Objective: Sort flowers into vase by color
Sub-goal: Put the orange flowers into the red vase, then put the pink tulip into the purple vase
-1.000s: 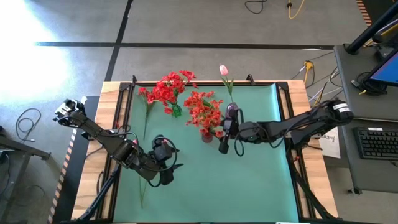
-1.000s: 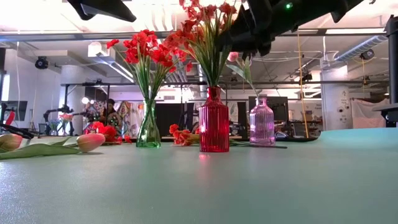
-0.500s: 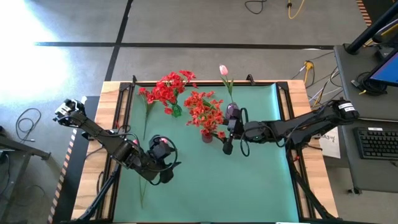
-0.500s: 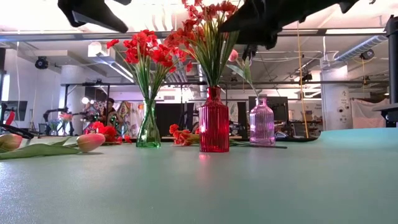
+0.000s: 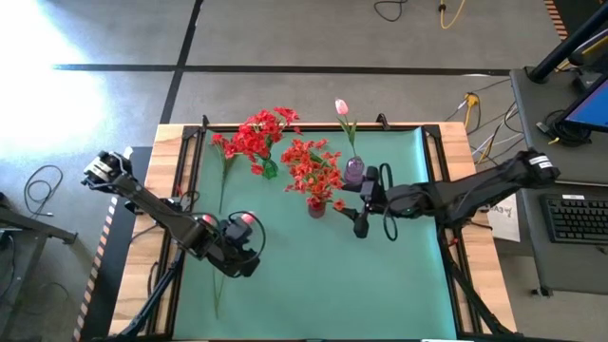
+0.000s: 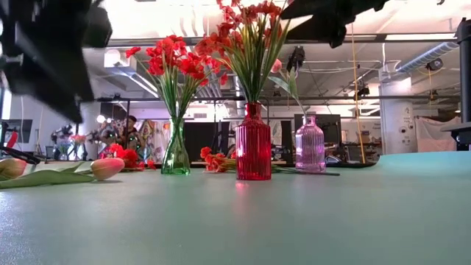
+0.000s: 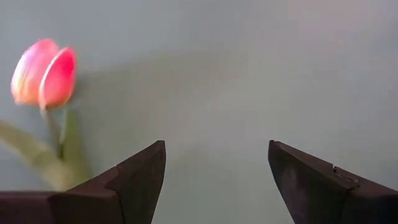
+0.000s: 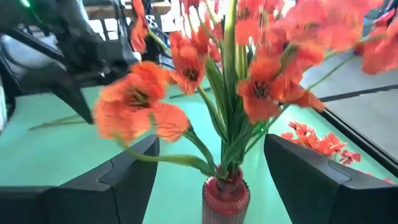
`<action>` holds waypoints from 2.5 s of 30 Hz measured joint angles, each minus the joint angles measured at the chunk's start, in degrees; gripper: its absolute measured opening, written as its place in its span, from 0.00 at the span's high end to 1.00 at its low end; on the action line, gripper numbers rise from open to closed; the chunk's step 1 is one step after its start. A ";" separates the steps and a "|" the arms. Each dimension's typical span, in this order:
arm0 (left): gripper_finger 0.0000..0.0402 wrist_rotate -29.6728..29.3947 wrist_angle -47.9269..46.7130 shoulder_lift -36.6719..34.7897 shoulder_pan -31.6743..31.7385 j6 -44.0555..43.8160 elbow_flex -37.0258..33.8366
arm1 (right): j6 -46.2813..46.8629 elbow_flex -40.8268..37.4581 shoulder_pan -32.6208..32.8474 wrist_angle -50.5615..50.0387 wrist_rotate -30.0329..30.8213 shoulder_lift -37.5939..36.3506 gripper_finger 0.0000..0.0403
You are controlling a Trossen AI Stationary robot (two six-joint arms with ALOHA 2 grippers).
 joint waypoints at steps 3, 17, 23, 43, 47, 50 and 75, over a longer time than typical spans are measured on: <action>0.32 0.04 -0.08 0.01 0.00 -3.05 -2.76 | 0.12 0.00 0.37 -0.47 -0.04 -1.24 0.31; 0.34 1.06 -2.23 0.03 0.11 -9.03 -7.79 | 0.36 0.00 0.57 -1.01 -0.37 -3.62 0.31; 0.39 3.10 -7.82 0.62 0.11 -13.53 -8.17 | 0.54 0.00 0.96 -1.21 -0.39 -3.36 0.31; 0.90 5.00 -7.61 12.62 0.09 -14.98 -4.42 | 1.02 0.00 1.70 -3.50 -0.37 -4.01 0.34; 0.98 4.94 -7.72 11.79 0.08 -14.49 -4.18 | 3.07 0.00 1.81 -6.04 -0.37 -5.46 0.35; 0.99 4.94 -6.72 10.22 0.04 -13.51 -4.16 | 5.31 0.00 1.94 -9.36 -0.35 -6.82 0.36; 1.00 -4.11 30.52 -6.96 0.07 40.86 -1.74 | 18.51 0.00 4.03 -26.16 -7.57 -7.43 0.39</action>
